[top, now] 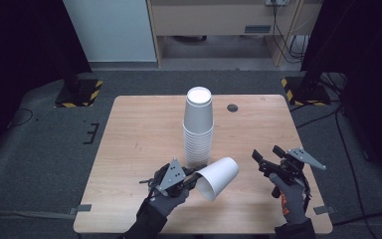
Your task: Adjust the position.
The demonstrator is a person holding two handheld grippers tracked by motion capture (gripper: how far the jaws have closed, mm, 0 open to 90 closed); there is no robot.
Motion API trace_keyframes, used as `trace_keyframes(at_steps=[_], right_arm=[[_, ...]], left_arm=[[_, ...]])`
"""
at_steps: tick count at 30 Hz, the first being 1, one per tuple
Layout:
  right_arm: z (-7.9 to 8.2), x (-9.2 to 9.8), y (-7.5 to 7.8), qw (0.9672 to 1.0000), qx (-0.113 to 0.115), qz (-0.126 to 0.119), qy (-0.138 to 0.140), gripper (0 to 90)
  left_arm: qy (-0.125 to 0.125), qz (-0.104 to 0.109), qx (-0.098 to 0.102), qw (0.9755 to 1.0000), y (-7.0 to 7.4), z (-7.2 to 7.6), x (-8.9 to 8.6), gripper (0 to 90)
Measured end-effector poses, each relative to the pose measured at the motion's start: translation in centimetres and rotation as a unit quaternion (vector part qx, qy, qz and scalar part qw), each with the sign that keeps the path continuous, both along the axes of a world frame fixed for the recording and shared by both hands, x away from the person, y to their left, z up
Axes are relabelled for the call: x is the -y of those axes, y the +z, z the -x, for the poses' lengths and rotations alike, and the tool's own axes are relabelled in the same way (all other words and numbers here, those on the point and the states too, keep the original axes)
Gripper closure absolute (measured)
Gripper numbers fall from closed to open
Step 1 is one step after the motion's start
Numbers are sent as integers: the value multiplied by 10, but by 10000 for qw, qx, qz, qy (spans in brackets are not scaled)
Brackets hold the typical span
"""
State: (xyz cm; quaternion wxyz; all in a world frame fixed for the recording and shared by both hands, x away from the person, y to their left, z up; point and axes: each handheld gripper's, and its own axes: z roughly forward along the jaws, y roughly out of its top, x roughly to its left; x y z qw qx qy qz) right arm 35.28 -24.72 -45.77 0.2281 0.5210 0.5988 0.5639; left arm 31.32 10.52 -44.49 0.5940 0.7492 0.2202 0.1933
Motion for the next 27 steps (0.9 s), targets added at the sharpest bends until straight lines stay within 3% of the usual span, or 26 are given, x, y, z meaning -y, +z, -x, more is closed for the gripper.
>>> trace_keyframes(at_steps=[9,20,27], right_arm=[[1,-1,-5,9992,-62,401,38,85],[-1,-3,-10,9979,-159,626,32,84],[-1,0,-11,9979,-184,626,-18,83]], left_arm=[[56,5,-126,9999,-4,5,-25,861],[166,-27,-171,9997,-7,9,-45,862],[243,-16,-173,9996,-7,14,-57,861]])
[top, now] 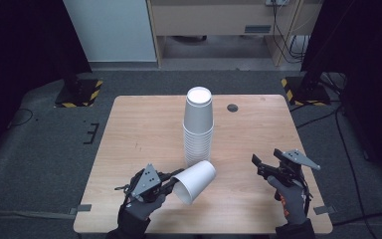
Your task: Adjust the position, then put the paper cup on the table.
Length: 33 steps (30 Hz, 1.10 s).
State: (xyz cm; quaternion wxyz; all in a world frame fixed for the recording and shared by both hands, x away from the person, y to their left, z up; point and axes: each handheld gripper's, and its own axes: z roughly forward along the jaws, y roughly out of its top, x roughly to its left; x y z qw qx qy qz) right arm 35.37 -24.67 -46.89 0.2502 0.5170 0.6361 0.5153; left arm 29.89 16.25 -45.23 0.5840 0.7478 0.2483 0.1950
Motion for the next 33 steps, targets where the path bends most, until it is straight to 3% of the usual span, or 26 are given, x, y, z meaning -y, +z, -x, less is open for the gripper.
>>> trace_keyframes(at_steps=[22,33], right_arm=[[0,2,-2,10000,-31,20,-41,82],[-1,5,-5,9999,-78,72,-55,81]], left_arm=[[580,40,-7,9983,-1,8,-51,861],[1215,144,-25,9925,0,4,-87,861]])
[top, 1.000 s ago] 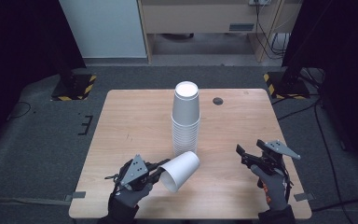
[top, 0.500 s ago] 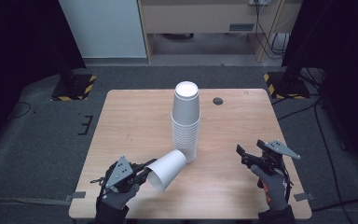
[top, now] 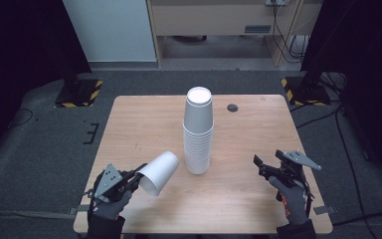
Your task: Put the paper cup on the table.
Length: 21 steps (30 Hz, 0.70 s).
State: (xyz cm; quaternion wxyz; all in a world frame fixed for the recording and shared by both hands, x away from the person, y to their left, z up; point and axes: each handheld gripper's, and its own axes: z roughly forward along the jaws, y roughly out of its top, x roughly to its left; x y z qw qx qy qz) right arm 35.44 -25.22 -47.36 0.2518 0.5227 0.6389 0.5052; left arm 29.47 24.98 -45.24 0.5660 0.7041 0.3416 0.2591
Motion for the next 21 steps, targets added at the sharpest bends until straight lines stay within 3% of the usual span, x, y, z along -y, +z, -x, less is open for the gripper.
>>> trace_keyframes(at_steps=[9,21], right_arm=[[-1,2,-1,9999,-28,115,-48,82],[-4,7,-5,9990,-100,411,-173,81]], left_arm=[[694,-113,-163,9974,-3,-8,-18,862],[1325,-359,-524,9891,-6,-17,-31,860]])
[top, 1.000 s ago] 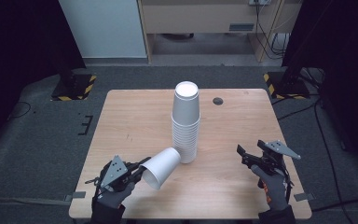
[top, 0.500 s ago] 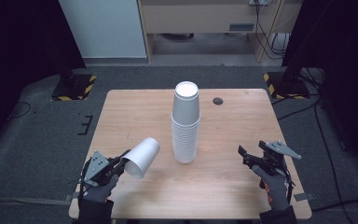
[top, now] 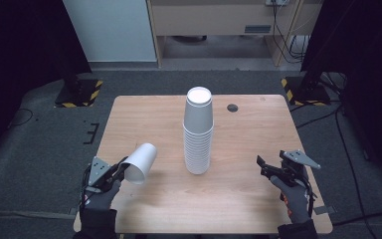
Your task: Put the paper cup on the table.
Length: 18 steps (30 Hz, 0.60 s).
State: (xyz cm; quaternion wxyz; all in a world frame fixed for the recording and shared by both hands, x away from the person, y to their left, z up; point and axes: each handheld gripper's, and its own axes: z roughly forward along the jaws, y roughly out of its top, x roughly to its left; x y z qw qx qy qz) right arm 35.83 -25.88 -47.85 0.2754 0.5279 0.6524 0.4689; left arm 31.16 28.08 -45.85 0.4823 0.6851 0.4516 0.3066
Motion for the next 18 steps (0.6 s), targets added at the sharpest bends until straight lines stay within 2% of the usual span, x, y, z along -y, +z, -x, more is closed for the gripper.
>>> trace_keyframes(at_steps=[8,13,15,18], right_arm=[[-1,-1,-1,10000,-32,57,-16,81],[0,0,-2,10000,-46,69,-37,81],[0,0,-2,9999,-55,87,-24,81],[-1,-1,-2,10000,-62,70,-26,80]], left_arm=[[209,-3,-299,9993,-1,-8,-6,862],[194,-131,-519,9984,2,-13,-5,863],[217,-255,-621,9975,3,-17,-6,864],[272,-294,-809,9959,2,-21,-10,863]])
